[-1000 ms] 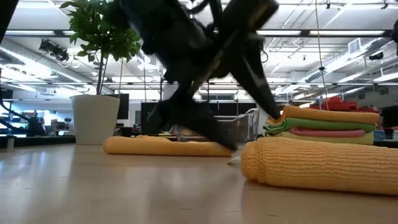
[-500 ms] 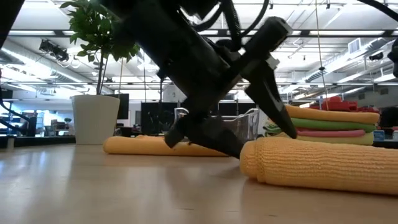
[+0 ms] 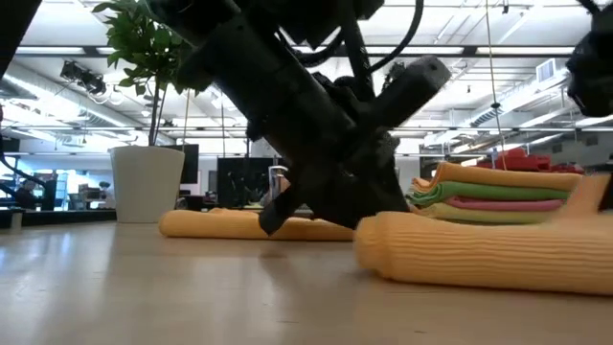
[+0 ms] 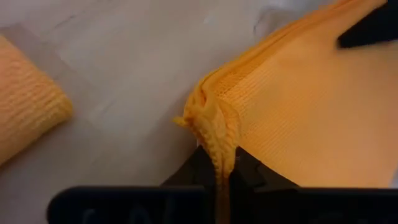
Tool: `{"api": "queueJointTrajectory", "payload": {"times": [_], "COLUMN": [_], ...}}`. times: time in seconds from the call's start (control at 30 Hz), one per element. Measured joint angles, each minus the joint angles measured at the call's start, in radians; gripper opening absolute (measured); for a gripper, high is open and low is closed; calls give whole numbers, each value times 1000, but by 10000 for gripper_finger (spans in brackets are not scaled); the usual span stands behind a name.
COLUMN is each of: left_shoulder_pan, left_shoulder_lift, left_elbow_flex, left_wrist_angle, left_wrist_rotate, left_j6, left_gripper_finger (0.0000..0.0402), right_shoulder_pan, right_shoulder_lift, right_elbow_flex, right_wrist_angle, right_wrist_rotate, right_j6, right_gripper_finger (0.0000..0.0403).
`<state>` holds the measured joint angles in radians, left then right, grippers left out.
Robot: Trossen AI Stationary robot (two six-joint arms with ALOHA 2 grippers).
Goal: Fold microfiber towels
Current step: Stack the bottom orange towel on top of the top left orange towel
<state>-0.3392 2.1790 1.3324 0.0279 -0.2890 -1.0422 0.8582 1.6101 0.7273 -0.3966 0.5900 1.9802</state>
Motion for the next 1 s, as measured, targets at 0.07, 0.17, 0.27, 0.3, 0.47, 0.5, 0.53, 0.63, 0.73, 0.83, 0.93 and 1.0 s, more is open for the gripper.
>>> {"api": "queueJointTrajectory", "payload": {"times": [0.07,0.17,0.27,0.3,0.47,0.5,0.53,0.63,0.73,0.83,0.93,1.0], "left_shoulder_pan": [-3,-14,-34,-43,-65,-63,-57,-29,13,63,110,140], "left_shoulder_lift": [-36,-125,-233,-265,-437,-455,-460,-455,-453,-449,-453,-453], "left_elbow_flex": [-5,-5,-1,-2,1,2,1,-2,0,-3,-47,-98], "left_wrist_angle": [-27,-54,-191,-271,-588,-657,-721,-856,-941,-995,-968,-935], "left_wrist_rotate": [-2,-24,-109,-148,-278,-286,-293,-305,-317,-325,-303,-266], "left_j6": [45,116,134,130,46,18,1,-1,30,67,132,163], "left_gripper_finger": [19,11,11,12,11,11,11,11,11,11,11,11], "right_shoulder_pan": [-10,-40,-97,-126,-306,-347,-393,-526,-644,-715,-752,-764], "right_shoulder_lift": [-20,-61,-94,-99,-97,-95,-94,-94,-78,-33,12,42], "right_elbow_flex": [26,89,177,209,347,364,375,382,372,372,370,371], "right_wrist_angle": [-13,-70,-147,-167,-176,-169,-164,-72,8,41,47,82], "right_wrist_rotate": [10,38,66,73,68,63,56,9,-87,-165,-210,-220], "right_j6": [-46,-136,-250,-298,-578,-629,-679,-815,-904,-928,-907,-905], "right_gripper_finger": [9,7,7,6,5,5,5,5,5,4,4,4]}}
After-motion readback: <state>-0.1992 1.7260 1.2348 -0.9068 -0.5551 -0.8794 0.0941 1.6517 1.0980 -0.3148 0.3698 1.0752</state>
